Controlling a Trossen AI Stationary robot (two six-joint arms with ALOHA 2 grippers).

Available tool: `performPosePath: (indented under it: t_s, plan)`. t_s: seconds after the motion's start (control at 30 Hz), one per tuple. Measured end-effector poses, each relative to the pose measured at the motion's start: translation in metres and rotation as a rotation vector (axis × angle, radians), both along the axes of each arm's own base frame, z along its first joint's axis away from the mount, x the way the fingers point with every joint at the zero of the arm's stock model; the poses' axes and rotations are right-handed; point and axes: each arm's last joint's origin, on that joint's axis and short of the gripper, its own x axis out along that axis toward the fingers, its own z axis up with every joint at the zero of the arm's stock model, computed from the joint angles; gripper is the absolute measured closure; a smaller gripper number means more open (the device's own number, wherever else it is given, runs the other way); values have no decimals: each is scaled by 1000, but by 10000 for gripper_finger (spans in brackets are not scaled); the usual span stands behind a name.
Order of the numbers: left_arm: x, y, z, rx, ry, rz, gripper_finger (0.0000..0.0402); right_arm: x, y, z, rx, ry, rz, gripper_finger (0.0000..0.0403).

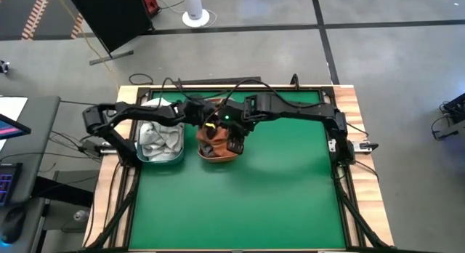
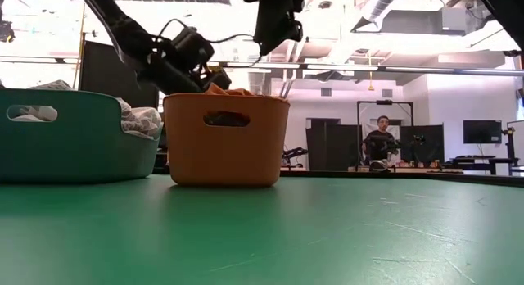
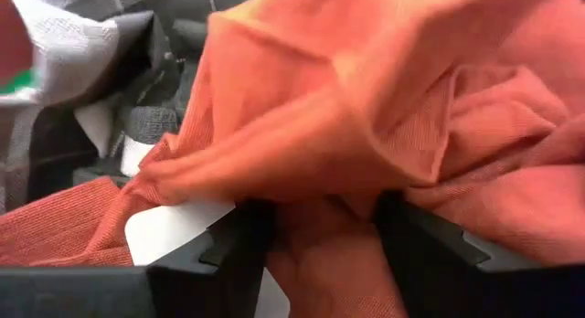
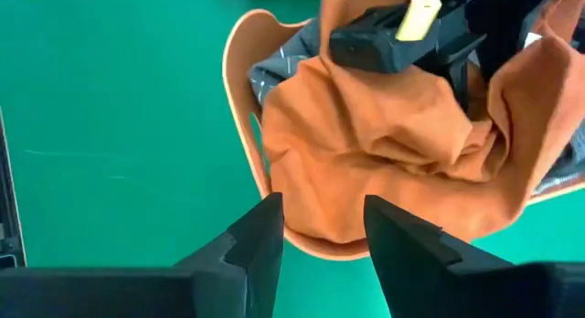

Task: Sort towels by color in basket
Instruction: Put the orange towel into the orange bin

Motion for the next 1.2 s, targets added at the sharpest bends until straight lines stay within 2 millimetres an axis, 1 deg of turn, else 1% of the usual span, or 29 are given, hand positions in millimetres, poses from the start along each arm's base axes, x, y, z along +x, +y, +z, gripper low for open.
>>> performPosePath:
  t_s: [0.07, 0.13, 0.23, 0.33, 0.47, 0.53, 0.57, 0.63, 0.67, 0.73, 0.87, 0.97, 1.03, 1.07, 1.13, 1.2]
  plan:
    - [1, 0, -6, -27, 12, -5, 200, -1, 1, -1, -6, 9, -12, 223]
    - [2, 0, -7, -43, 10, -5, 200, -1, 1, -1, -6, 12, -15, 224]
    - [-1, -1, 2, -41, -10, 0, 200, -1, 0, -1, -6, 12, -19, 224]
    - [-9, -5, 24, -27, -67, 6, 200, -3, 0, 2, 0, 14, -30, 224]
    - [-22, -12, 61, 52, -191, -10, 200, -5, 0, 13, -1, -21, -32, 224]
    - [-27, -14, 72, 104, -217, -19, 200, -5, 0, 18, -3, -42, -30, 224]
    - [-28, -14, 73, 128, -211, -11, 200, -5, -1, 19, -5, -51, -29, 224]
    - [-29, -13, 71, 157, -180, 5, 200, -3, -3, 20, -7, -69, -33, 224]
    - [-28, -13, 65, 155, -160, 7, 200, -3, -3, 20, -7, -73, -34, 224]
    - [-25, -11, 46, 125, -99, 11, 200, -3, -3, 20, -7, -70, -35, 224]
    - [-18, -11, -2, 15, 10, 27, 200, -3, -3, 20, -7, -71, -35, 223]
    - [-14, -11, -24, -71, 62, 42, 200, -3, -3, 20, -9, -70, -32, 223]
    - [-13, -11, -24, -117, 48, 39, 200, -3, -3, 20, -10, -71, -30, 224]
    - [-12, -10, -19, -117, 29, 38, 200, -3, -4, 20, -12, -71, -26, 224]
    - [-12, -12, -3, -96, -16, 36, 200, -3, -5, 20, -15, -71, -25, 223]
    - [-15, -13, 19, -58, -73, 34, 200, -4, -7, 20, -17, -71, -25, 223]
